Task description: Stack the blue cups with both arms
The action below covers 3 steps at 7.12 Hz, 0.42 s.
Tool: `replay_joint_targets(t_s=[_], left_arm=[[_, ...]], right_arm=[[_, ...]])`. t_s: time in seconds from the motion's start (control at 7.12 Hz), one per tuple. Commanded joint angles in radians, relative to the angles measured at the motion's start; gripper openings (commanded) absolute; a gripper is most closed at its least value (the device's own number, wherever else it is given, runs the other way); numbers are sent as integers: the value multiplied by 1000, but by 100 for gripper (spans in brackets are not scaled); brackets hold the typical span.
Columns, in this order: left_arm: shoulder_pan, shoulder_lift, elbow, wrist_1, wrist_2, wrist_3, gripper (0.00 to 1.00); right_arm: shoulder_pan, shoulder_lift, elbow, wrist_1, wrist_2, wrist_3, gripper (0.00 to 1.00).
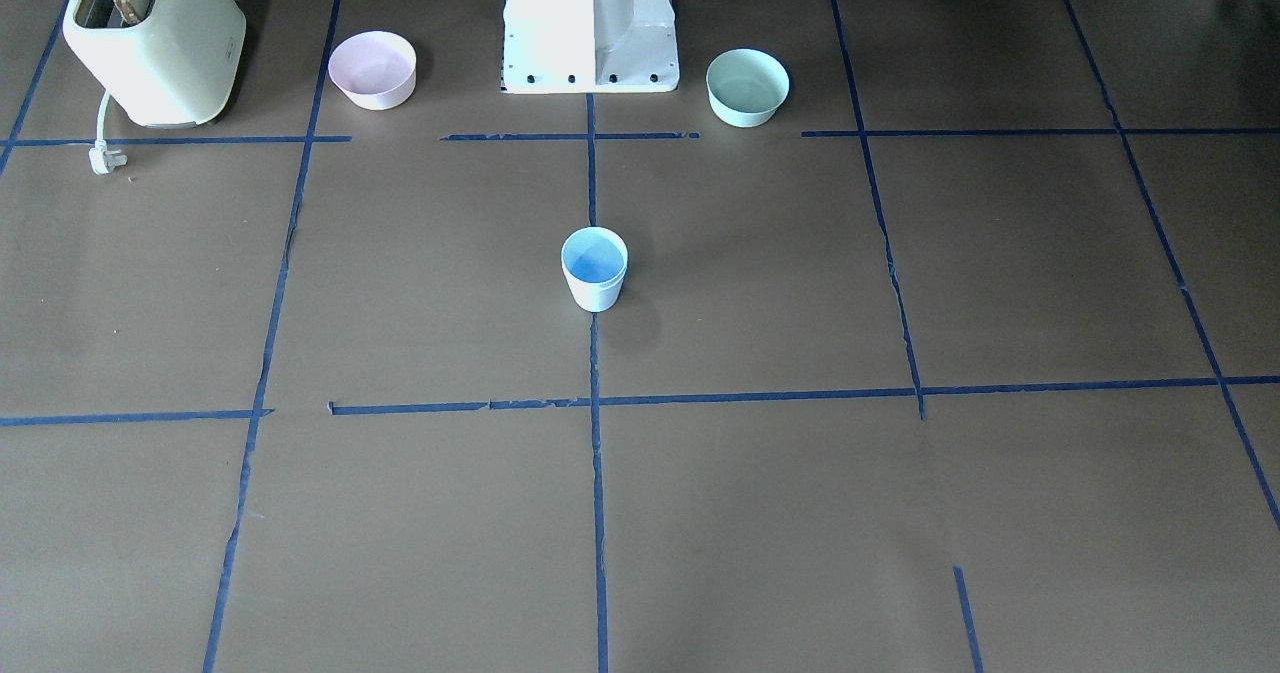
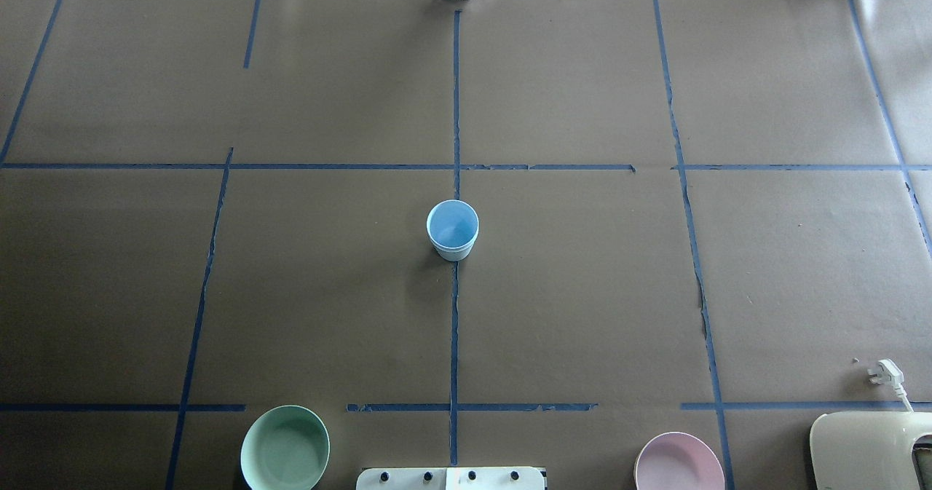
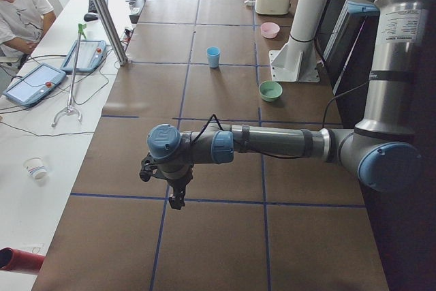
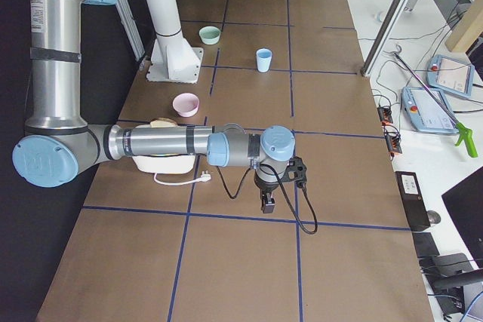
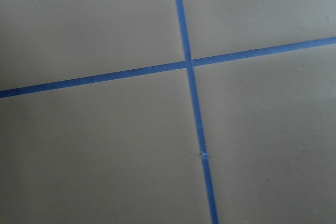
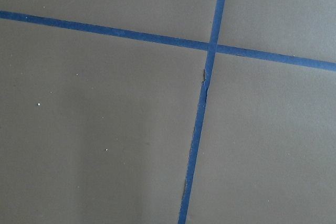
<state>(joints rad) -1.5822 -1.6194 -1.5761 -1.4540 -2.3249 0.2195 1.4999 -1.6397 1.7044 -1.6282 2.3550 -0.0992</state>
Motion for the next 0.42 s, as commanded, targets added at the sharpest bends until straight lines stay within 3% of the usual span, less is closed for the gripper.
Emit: replay_joint_targets(t_s=[0.0, 0.28], left_arm=[[-1, 0, -7, 3, 25, -2, 100], [1, -7, -16, -3, 33, 0, 100]], right_arm=[[0, 0, 1, 1, 1, 18, 100], [2, 0, 6, 1, 3, 19, 100]])
